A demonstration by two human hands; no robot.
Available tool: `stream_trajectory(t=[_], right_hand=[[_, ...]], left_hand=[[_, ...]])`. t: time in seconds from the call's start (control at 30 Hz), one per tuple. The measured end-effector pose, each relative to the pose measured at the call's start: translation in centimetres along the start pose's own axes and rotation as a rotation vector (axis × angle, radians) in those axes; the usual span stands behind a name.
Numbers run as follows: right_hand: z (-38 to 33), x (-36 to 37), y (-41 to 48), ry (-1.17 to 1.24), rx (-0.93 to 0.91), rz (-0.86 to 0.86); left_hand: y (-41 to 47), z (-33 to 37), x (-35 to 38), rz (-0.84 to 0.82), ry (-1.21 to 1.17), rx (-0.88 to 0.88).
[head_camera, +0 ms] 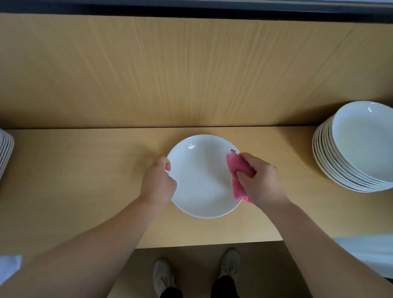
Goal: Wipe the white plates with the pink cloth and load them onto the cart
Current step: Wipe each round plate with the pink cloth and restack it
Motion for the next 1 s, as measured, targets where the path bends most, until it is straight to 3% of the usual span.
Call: stream_trajectory(t=[0.13,0.2,0.27,0.33,0.43,0.57,1.0], right_hand=[[-2.0,1.7,2.6,-0.022,-0.142,-0.030],[-2.7,3.6,4.3,-0.254,-0.254,-0.135],[-2.7,5.7,4.7,-0.548,-0.259,-0.248],[-2.6,7.7,3.7,-0.691,-0.228,-0.303],[-1.2,10.2,2.5,-0.653,-0.068,-0.358],[0.7,13.0,3.0,-0.524,0.105,-0.414],[-1.7,15.3,2.0,-0.423,-0.271,-0.541]], left_hand=[[0.0,0.1,-0.3,-0.058,0.011,0.046],[0.2,0.0,-0.7,-0.067,0.016,0.048],[0.8,-0.3,-0.8,-0.119,0.004,0.011],[1.1,-0.5,-0.4,-0.237,-0.046,-0.001],[0.9,-0.2,-0.2,-0.354,-0.128,-0.007],[0.9,0.1,-0.2,-0.383,-0.163,0.000],[0.9,0.1,-0.1,-0.461,-0.274,-0.056]])
Point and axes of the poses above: each hand's wrist, its own y-axis towards the middle knuckle, its own x-axis out of the palm, z = x × y, the point moved 9 cm from there along y, towards the middle knuckle, and after that the axes turned 15 degrees about -x, right-handed, at the moved point
